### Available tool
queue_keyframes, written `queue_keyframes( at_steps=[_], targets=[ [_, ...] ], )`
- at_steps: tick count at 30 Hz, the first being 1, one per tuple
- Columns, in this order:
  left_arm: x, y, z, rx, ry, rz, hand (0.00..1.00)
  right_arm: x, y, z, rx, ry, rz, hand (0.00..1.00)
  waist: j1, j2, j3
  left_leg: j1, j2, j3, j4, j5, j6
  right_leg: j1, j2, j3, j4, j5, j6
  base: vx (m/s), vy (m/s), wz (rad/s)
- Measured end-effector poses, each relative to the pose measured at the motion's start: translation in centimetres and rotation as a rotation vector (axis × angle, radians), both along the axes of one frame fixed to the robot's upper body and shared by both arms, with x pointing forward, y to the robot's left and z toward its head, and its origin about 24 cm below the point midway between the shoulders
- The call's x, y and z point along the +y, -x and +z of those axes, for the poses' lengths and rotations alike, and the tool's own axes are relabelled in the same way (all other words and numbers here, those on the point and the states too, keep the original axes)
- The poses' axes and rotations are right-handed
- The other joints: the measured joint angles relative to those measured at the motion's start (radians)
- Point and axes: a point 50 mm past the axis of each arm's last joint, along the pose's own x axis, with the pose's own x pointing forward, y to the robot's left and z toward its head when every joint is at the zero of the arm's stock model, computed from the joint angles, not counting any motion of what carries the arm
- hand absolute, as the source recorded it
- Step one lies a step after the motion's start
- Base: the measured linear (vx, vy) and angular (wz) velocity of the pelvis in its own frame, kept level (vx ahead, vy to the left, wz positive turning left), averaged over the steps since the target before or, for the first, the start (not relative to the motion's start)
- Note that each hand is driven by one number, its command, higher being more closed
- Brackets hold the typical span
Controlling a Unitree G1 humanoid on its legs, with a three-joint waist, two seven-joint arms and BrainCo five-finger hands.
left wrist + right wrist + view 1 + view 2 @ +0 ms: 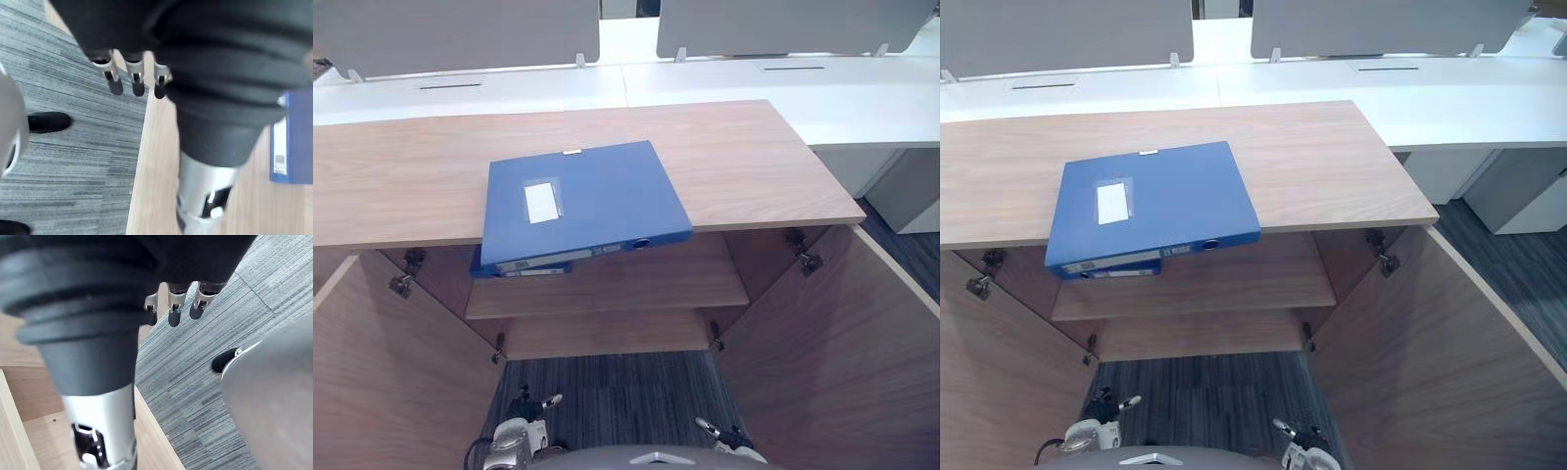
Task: Walk over to the cabinet, pick up the folder, carry it to the office cabinet, place the folder inside the office cabinet, then close the office cabinet door
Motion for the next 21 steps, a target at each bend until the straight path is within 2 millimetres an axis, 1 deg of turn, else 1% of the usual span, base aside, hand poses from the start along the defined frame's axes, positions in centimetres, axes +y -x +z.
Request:
queue_keyframes(
  at_steps=[2, 3, 4, 6, 7, 8, 9, 11, 12, 13, 14, 16, 17, 18, 20, 21],
  targets=[
    [0.1, -0.2, 0.2, -0.018, -0.015, -0.021, 0.00, -0.2, -0.1, 0.1, -0.001, 0.007, 0.003, 0.00, -0.006, -0.001, -0.002, -0.001, -0.006, -0.024, -0.015, 0.012, 0.001, 0.003, -0.002, -0.017, -0.001, 0.002, 0.002, -0.09, -0.015, 0.23],
    [0.4, -0.6, 0.6, -0.048, -0.037, -0.028, 0.00, -0.1, -0.2, 0.0, 0.002, 0.006, 0.015, 0.00, -0.005, -0.005, 0.001, -0.003, -0.008, -0.030, -0.015, 0.016, 0.003, 0.003, -0.003, -0.018, -0.003, 0.007, 0.004, -0.09, 0.009, 0.12],
    [1.0, -1.1, 1.3, -0.093, -0.071, -0.020, 0.00, 0.1, -0.3, 0.0, 0.003, 0.011, 0.031, 0.00, 0.002, -0.010, 0.004, -0.003, -0.010, -0.032, -0.015, 0.020, 0.007, 0.005, -0.004, -0.018, -0.008, 0.011, 0.004, -0.11, 0.020, 0.06],
    [2.0, -1.9, 2.5, -0.169, -0.116, -0.015, 0.00, 0.2, -0.4, 0.1, 0.001, 0.012, 0.038, 0.00, 0.005, -0.015, 0.006, -0.003, -0.013, -0.039, -0.015, 0.023, 0.009, 0.006, -0.006, -0.019, -0.011, 0.012, 0.005, -0.10, 0.019, 0.09],
    [2.9, -2.9, 4.1, -0.264, -0.160, -0.013, 0.00, 0.3, -0.6, 0.1, -0.006, 0.015, 0.048, 0.00, 0.009, -0.015, 0.007, -0.003, -0.018, -0.053, -0.016, 0.024, 0.012, 0.012, -0.009, -0.023, -0.012, 0.012, 0.005, -0.07, 0.016, 0.15],
    [3.2, -3.2, 4.8, -0.303, -0.175, -0.012, 0.00, 0.3, -0.6, 0.2, -0.011, 0.019, 0.055, 0.00, 0.010, -0.015, 0.007, -0.003, -0.020, -0.056, -0.016, 0.025, 0.012, 0.013, -0.012, -0.024, -0.011, 0.011, 0.005, -0.06, 0.021, 0.13],
    [3.5, -3.7, 5.9, -0.369, -0.194, -0.004, 0.00, 0.2, -0.3, 0.2, -0.009, 0.025, 0.059, 0.00, 0.012, -0.014, 0.007, -0.003, -0.024, -0.059, -0.016, 0.026, 0.013, 0.013, -0.015, -0.026, -0.011, 0.010, 0.003, -0.04, 0.030, 0.07],
    [4.0, -4.5, 8.6, -0.520, -0.234, 0.006, 0.00, 0.1, -0.4, 0.2, -0.018, 0.032, 0.071, 0.00, 0.019, -0.010, 0.009, -0.003, -0.031, -0.067, -0.021, 0.027, 0.016, 0.019, -0.024, -0.033, -0.012, 0.009, 0.005, -0.05, 0.036, 0.11],
    [4.1, -4.7, 9.3, -0.553, -0.239, 0.005, 0.00, 0.1, -0.5, 0.3, -0.023, 0.033, 0.071, 0.00, 0.018, -0.010, 0.010, -0.003, -0.034, -0.073, -0.022, 0.027, 0.016, 0.022, -0.028, -0.039, -0.012, 0.007, 0.007, -0.03, 0.021, 0.25],
    [4.0, -5.0, 10.5, -0.616, -0.243, 0.008, 0.00, 0.1, -0.7, 0.4, -0.035, 0.037, 0.072, 0.00, 0.018, -0.008, 0.011, -0.001, -0.038, -0.085, -0.022, 0.027, 0.016, 0.032, -0.033, -0.050, -0.013, 0.005, 0.010, -0.02, 0.020, 0.22],
    [4.0, -5.3, 11.7, -0.679, -0.249, 0.013, 0.00, 0.1, -0.3, 0.4, -0.028, 0.037, 0.071, 0.00, 0.025, -0.007, 0.010, 0.001, -0.040, -0.086, -0.022, 0.027, 0.017, 0.035, -0.035, -0.052, -0.013, 0.004, 0.012, -0.01, 0.016, 0.16],
    [4.1, -5.5, 13.4, -0.760, -0.268, 0.015, 0.00, 0.3, -0.4, 0.4, -0.031, 0.036, 0.090, 0.00, 0.033, -0.006, 0.010, 0.001, -0.040, -0.086, -0.021, 0.028, 0.018, 0.035, -0.036, -0.053, -0.013, 0.004, 0.012, 0.00, 0.008, 0.02],
    [4.0, -5.9, 15.1, -0.841, -0.284, 0.019, 0.00, 0.4, -0.3, 0.4, -0.031, 0.036, 0.095, 0.00, 0.038, -0.006, 0.009, 0.002, -0.039, -0.088, -0.016, 0.028, 0.018, 0.037, -0.036, -0.054, -0.009, 0.006, 0.016, 0.02, 0.006, 0.05],
    [4.0, -6.0, 15.8, -0.874, -0.291, 0.023, 0.00, 0.4, -0.3, 0.4, -0.032, 0.036, 0.095, 0.00, 0.039, -0.007, 0.009, 0.004, -0.039, -0.089, -0.016, 0.028, 0.018, 0.041, -0.036, -0.056, -0.007, 0.007, 0.019, 0.04, -0.005, 0.10],
    [3.9, -6.5, 18.4, -0.997, -0.317, 0.037, 0.00, 0.4, -0.2, 0.4, -0.034, 0.037, 0.096, 0.00, 0.038, -0.007, 0.010, 0.014, -0.039, -0.103, -0.016, 0.027, 0.018, 0.065, -0.036, -0.069, -0.003, 0.006, 0.020, 0.03, -0.016, 0.15],
    [3.9, -6.6, 19.0, -1.027, -0.323, 0.042, 0.00, 0.5, -0.2, 0.4, -0.036, 0.038, 0.098, 0.00, 0.038, -0.008, 0.009, 0.015, -0.039, -0.106, -0.016, 0.027, 0.018, 0.066, -0.036, -0.071, -0.003, 0.004, 0.020, -0.02, -0.016, 0.12]
  ],
)
